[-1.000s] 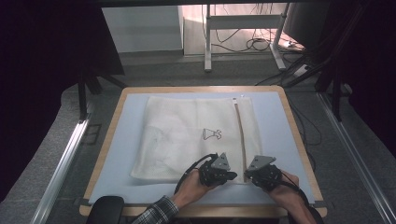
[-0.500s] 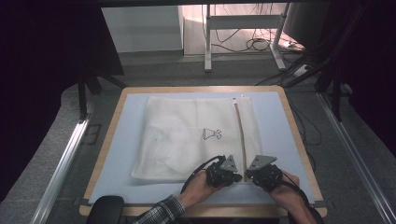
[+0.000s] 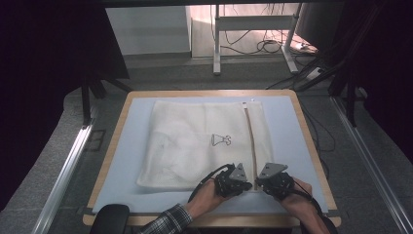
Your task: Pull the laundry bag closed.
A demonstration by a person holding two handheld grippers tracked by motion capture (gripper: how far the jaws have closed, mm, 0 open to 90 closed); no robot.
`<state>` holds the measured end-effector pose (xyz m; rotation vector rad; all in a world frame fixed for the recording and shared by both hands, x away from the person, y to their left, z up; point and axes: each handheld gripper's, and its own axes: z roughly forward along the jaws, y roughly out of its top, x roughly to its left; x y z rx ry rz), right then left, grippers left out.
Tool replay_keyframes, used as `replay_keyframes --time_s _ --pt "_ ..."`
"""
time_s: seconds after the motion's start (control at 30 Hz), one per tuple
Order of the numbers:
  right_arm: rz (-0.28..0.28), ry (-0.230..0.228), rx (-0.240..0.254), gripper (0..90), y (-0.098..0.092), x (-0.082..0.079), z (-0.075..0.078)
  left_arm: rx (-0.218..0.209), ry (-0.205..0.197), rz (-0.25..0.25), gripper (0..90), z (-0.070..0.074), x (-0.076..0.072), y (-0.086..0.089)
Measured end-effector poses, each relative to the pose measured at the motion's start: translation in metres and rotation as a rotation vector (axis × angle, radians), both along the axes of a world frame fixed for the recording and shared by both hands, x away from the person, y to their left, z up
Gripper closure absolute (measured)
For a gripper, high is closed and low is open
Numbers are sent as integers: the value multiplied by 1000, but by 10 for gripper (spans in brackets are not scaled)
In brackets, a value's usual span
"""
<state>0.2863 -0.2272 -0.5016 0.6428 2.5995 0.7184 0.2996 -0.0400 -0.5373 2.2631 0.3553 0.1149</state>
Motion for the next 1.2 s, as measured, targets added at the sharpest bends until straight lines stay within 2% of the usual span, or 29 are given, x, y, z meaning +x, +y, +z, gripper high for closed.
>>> replay_keyframes --time_s 0.17,0.33,0.53,1.2 --pt "5 0 7 849 -1 2 0 7 -14 -4 900 0 -1 0" --pt "10 -2 4 849 0 5 0 1 -4 -7 900 0 0 1" --pt "-9 -5 3 855 0 10 0 4 -10 -9 900 0 -1 0" --pt "-13 -29 3 854 -1 18 0 -1 -7 -10 900 0 -1 1"
